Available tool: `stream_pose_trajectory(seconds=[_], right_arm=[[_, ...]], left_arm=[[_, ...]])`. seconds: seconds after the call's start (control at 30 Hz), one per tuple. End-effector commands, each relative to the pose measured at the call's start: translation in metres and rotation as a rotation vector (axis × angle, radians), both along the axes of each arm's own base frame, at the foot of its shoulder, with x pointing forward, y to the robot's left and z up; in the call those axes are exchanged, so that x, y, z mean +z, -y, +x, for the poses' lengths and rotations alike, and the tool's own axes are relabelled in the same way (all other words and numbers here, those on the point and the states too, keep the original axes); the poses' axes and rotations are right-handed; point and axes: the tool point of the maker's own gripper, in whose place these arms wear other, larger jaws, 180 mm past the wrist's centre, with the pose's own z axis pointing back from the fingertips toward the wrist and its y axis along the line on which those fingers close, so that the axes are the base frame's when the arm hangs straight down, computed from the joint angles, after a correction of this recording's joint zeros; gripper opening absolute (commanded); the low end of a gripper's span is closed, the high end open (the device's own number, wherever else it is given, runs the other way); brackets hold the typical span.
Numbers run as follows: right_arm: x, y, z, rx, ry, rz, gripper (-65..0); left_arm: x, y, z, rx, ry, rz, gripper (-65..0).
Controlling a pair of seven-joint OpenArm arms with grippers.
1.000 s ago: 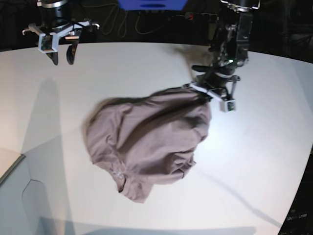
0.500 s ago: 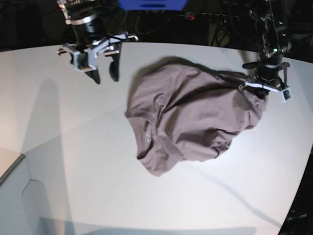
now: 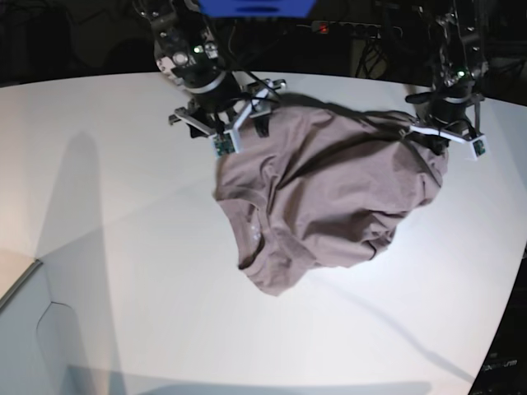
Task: Layout the t-shirt on the table in an organized manner, then fold the t-shirt properly
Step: 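Reach the left gripper to the crumpled shirt edge and grasp it, then grasp the shirt with the right gripper and stretch it between grippers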
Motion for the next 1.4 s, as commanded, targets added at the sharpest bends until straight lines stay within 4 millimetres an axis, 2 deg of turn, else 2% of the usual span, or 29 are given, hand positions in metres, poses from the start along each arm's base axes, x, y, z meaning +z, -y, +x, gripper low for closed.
stream_pose_trajectory(seconds=[0.0,0.27,0.33,0.4,0.47,0.5,0.6,0.7,0.8,0.87,0.93,1.03,1.1,1.2,1.27,1.37], right_arm=[[0.007,-0.001,0.009,-0.002,0.037,0.011,-28.6],[-0.016,0.003,0.019,0.01,-0.003,-0.027,-29.3],[-0.018,0.002,0.019,0.012,-0.007,-0.029,-33.6],[-0.016,0.002,0.02,0.013,0.0,-0.026,-44.5],[-0.006,0.003,0.024,0.009,0.029,-0.019,-61.1],[0.002,0.003,0.028,0.007,0.049,-0.014,-65.0],[0.028,0.011,0.032,0.01,0.126,-0.013,-65.0],[0.059,0.02,0.038,0.005,0.216,-0.009,-65.0],[0.082,0.043,0.049,-0.051,0.279,-0.021,-65.0],[0.099,0.061,0.057,-0.099,0.326,-0.033,-65.0],[0.112,0.073,0.06,-0.128,0.362,-0.04,-65.0],[0.129,0.088,0.067,-0.163,0.409,-0.055,-65.0],[0.131,0.099,0.069,-0.188,0.417,-0.07,-65.0],[0.142,0.117,0.077,-0.235,0.468,-0.076,-65.0],[0.147,0.128,0.08,-0.274,0.48,-0.046,-65.0],[0.153,0.159,0.085,-0.346,0.493,-0.041,-65.0]], left_arm=[[0.012,-0.004,0.006,-0.003,0.043,0.021,-64.9],[0.01,-0.001,0.006,-0.008,0.039,0.017,-64.9],[0.011,-0.001,0.007,-0.01,0.042,0.017,-64.9],[0.011,-0.001,0.007,-0.01,0.042,0.017,-64.6],[0.013,-0.002,0.007,-0.008,0.045,0.019,-64.5],[0.014,-0.002,0.007,-0.008,0.047,0.02,-64.5],[0.017,0.003,0.003,-0.026,0.03,0.016,-64.5],[0.033,0.008,0.008,-0.049,0.051,0.017,-64.4],[0.052,0.012,0.016,-0.064,0.097,0.028,-63.9],[0.059,0.015,0.016,-0.074,0.105,0.03,-59.2],[0.066,0.018,0.018,-0.083,0.111,0.027,-51.7],[0.073,0.029,0.021,-0.08,0.124,-0.004,-36.2],[0.076,0.034,0.022,-0.079,0.137,-0.012,-26.3],[0.083,0.048,0.037,-0.094,0.173,-0.036,-14.2],[0.082,0.054,0.041,-0.113,0.172,-0.042,-9.5],[0.08,0.064,0.041,-0.141,0.164,-0.05,-5.8]])
